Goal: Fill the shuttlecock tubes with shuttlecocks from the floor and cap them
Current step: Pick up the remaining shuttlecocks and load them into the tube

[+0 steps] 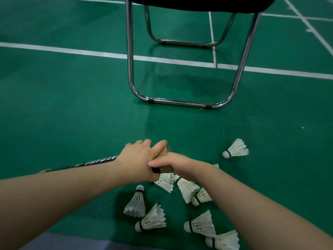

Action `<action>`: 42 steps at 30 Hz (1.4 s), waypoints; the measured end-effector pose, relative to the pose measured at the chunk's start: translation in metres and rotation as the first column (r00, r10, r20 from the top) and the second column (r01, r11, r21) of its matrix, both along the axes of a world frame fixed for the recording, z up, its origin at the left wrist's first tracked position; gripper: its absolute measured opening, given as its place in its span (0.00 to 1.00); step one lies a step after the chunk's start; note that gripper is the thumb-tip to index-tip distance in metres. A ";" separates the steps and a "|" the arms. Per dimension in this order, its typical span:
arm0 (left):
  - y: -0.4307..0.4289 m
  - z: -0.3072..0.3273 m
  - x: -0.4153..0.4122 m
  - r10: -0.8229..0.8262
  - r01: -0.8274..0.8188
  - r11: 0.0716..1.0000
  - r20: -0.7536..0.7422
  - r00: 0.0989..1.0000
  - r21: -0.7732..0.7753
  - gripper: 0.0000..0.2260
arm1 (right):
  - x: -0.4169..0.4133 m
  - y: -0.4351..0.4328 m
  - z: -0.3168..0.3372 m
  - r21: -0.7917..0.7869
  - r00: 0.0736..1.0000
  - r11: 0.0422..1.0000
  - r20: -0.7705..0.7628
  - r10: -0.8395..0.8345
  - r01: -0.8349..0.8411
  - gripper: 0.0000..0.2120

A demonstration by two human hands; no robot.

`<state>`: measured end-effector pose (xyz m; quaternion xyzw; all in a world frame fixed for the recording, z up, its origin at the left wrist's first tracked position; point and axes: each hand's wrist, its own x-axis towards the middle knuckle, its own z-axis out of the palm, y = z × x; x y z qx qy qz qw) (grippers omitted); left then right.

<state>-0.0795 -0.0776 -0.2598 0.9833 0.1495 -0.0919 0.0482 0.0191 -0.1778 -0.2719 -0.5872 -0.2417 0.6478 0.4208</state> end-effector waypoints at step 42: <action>-0.018 -0.023 0.072 0.093 -0.095 0.994 -0.043 0.995 -0.045 0.37 | 0.061 -0.040 -0.012 0.107 0.707 0.834 0.479 -0.521 0.542 0.13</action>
